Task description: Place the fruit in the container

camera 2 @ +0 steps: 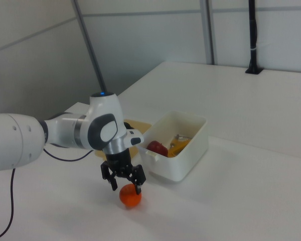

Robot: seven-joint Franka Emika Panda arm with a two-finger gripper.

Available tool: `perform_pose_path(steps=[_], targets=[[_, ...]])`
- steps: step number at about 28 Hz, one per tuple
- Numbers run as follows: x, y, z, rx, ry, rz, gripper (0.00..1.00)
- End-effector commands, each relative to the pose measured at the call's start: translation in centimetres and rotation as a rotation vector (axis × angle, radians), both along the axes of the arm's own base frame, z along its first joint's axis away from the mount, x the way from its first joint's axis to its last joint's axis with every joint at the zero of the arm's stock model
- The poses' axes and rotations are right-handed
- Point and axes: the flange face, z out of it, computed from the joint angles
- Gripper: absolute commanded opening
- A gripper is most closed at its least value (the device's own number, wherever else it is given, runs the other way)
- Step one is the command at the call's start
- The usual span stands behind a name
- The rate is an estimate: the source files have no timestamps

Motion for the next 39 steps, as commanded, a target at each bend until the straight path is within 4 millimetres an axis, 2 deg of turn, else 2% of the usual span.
perform_pose_path(steps=[1, 3, 4, 5, 7, 9, 10, 13, 14, 17, 19, 26, 29, 31, 34, 36, 39], targets=[[0.5, 0.2, -1.8, 0.002, -0.033, 0.036, 1.00], [0.7, 0.3, -2.5, 0.006, -0.034, 0.035, 1.00], [0.8, 0.3, -2.8, 0.006, -0.040, 0.020, 0.97], [0.9, 0.3, -2.9, 0.005, -0.044, 0.015, 0.85], [1.0, 0.1, -2.7, 0.005, -0.051, 0.004, 0.51], [1.1, -0.2, -1.8, 0.005, -0.058, -0.004, 0.27], [1.1, -0.3, -1.4, 0.004, -0.062, -0.005, 0.23], [1.0, -0.5, 0.8, 0.003, -0.080, -0.008, 0.21], [1.1, -0.6, 2.6, -0.002, -0.088, -0.016, 0.21], [1.6, -0.8, 5.8, -0.006, -0.119, -0.029, 0.21], [2.4, -0.9, 8.7, -0.002, -0.165, -0.045, 0.21], [5.1, -1.6, 14.4, 0.015, -0.319, -0.109, 0.22], [7.3, -2.0, 15.5, 0.051, -0.446, -0.164, 0.22], [8.1, -1.9, 15.3, 0.052, -0.505, -0.185, 0.22], [9.0, -1.9, 14.3, 0.031, -0.565, -0.207, 0.22], [9.9, -1.8, 12.5, 0.022, -0.597, -0.236, 0.22], [10.5, -1.6, 10.9, 0.035, -0.622, -0.266, 0.25]])
